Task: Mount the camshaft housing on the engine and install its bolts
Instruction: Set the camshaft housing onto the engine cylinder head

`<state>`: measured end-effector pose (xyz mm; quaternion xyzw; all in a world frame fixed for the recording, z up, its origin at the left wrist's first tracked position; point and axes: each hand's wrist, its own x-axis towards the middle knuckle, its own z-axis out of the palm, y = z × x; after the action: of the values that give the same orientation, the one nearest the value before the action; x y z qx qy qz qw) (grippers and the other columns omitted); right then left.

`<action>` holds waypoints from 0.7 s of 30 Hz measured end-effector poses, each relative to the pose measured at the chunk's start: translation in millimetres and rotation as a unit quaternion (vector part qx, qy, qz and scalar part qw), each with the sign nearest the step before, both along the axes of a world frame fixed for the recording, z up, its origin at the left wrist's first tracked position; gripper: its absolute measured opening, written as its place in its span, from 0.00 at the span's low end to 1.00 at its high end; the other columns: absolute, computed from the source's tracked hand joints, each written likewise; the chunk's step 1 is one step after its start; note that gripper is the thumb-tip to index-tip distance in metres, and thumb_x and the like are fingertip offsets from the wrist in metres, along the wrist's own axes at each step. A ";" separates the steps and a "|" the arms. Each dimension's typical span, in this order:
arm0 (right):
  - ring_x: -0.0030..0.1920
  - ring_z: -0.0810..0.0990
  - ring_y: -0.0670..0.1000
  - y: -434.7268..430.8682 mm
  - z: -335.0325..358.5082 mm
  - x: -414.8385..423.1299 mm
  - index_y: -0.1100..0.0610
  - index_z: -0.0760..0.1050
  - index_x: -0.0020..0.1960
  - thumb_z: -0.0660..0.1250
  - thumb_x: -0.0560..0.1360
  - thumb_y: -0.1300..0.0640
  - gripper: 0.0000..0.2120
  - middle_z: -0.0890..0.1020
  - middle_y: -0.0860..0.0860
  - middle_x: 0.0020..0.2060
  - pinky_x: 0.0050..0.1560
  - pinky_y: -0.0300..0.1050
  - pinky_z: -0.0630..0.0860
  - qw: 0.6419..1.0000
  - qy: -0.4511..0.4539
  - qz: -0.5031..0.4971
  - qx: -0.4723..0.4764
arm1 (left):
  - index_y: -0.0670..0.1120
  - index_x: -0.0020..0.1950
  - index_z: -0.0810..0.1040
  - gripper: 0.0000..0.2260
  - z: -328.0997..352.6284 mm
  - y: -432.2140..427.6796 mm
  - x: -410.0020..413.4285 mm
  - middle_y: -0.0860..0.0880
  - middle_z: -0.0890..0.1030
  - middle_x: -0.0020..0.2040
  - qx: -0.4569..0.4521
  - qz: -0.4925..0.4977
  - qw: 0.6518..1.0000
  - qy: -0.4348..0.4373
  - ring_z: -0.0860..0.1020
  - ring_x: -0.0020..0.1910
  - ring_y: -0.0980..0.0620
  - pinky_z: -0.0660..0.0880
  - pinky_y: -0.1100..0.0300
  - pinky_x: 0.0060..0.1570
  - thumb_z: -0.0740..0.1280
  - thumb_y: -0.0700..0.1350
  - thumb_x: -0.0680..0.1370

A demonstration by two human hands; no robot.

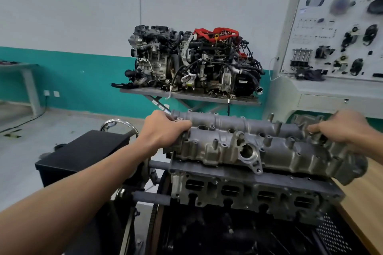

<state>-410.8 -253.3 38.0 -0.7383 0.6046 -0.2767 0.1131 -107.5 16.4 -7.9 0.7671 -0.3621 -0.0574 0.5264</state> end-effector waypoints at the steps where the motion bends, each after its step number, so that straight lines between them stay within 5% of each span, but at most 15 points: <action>1: 0.22 0.71 0.52 0.3 -0.7 -2.4 0.63 0.76 0.28 0.80 0.65 0.45 0.24 0.72 0.52 0.17 0.25 0.37 0.65 1.000 0.003 -0.004 0.000 | 0.48 0.22 0.74 0.15 -0.3 0.5 -0.3 0.53 0.73 0.20 0.003 -0.002 1.000 -0.006 0.70 0.18 0.59 0.63 0.69 0.19 0.72 0.51 0.66; 6: 0.28 0.76 0.56 6.1 5.3 -6.0 0.66 0.79 0.33 0.80 0.65 0.46 0.22 0.80 0.58 0.28 0.27 0.41 0.69 1.000 0.006 0.005 0.007 | 0.47 0.25 0.74 0.14 4.5 6.3 4.3 0.53 0.71 0.20 0.013 0.005 1.000 -0.014 0.67 0.19 0.56 0.63 0.68 0.20 0.71 0.54 0.64; 16: 0.25 0.70 0.52 18.8 4.6 -0.4 0.69 0.81 0.38 0.79 0.67 0.46 0.24 0.75 0.55 0.25 0.26 0.40 0.67 1.000 0.013 0.015 0.011 | 0.47 0.27 0.75 0.15 -6.4 11.7 6.3 0.51 0.72 0.23 0.013 0.030 0.999 -0.034 0.69 0.23 0.53 0.66 0.62 0.25 0.68 0.58 0.62; 21: 0.25 0.69 0.52 17.1 -0.5 -4.5 0.63 0.75 0.28 0.80 0.66 0.49 0.22 0.70 0.52 0.20 0.28 0.41 0.66 1.000 -0.007 0.022 -0.003 | 0.47 0.21 0.69 0.18 -6.7 7.8 2.7 0.53 0.68 0.19 0.004 0.032 0.998 -0.057 0.65 0.18 0.57 0.61 0.66 0.18 0.69 0.56 0.64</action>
<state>-415.4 -236.2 37.5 -0.7498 0.5869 -0.2806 0.1211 -104.8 24.2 -14.6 0.7825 -0.3670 0.0017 0.5029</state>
